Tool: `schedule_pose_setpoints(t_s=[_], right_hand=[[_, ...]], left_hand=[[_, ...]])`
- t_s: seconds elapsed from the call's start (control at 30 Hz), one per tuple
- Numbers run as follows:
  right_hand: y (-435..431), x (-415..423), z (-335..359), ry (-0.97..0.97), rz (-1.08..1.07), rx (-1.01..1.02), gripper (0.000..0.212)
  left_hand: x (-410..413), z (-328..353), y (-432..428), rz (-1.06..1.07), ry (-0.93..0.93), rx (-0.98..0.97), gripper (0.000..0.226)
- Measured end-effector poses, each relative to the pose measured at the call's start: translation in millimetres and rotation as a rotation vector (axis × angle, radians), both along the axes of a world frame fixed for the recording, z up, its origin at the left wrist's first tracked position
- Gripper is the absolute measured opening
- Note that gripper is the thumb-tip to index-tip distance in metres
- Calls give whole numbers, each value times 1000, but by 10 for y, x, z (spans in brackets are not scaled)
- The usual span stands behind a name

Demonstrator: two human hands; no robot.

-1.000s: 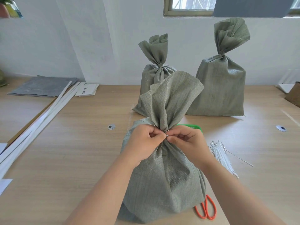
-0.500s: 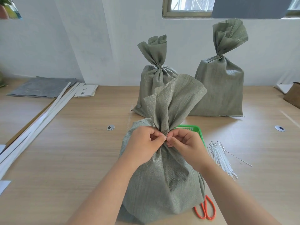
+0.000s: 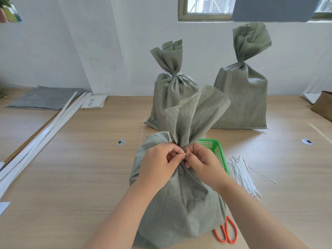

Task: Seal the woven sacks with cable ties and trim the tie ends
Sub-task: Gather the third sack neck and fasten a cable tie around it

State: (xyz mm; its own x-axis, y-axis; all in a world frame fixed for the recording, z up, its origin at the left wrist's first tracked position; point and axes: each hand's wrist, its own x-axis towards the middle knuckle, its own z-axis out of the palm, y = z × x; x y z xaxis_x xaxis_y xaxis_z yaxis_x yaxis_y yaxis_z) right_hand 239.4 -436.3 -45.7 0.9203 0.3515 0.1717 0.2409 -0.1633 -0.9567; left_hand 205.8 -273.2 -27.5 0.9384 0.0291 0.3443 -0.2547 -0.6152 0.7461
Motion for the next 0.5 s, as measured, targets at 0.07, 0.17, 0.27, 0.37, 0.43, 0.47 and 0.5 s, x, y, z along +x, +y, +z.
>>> schedule_pose_setpoints(t_s=[0.07, 0.17, 0.27, 0.37, 0.43, 0.47, 0.5], right_hand=[[15, -2, 9, 16, 15, 16, 16], [39, 0, 28, 24, 14, 27, 13], [61, 8, 27, 8, 7, 0, 17], [56, 5, 25, 23, 5, 16, 11], [48, 3, 22, 21, 4, 9, 12], [47, 4, 18, 15, 3, 3, 13], [46, 1, 22, 12, 1, -3, 14]], left_hand=[[-14, -26, 0, -4, -82, 59, 9], [-25, -29, 3, 52, -206, 190, 20], [-34, 7, -27, 71, -313, 290, 14], [-14, -1, -27, 67, -406, 367, 8], [-2, -18, -13, 68, -453, 390, 3], [-1, -22, -8, 69, -460, 390, 2], [-2, -21, -4, 72, -457, 386, 4]])
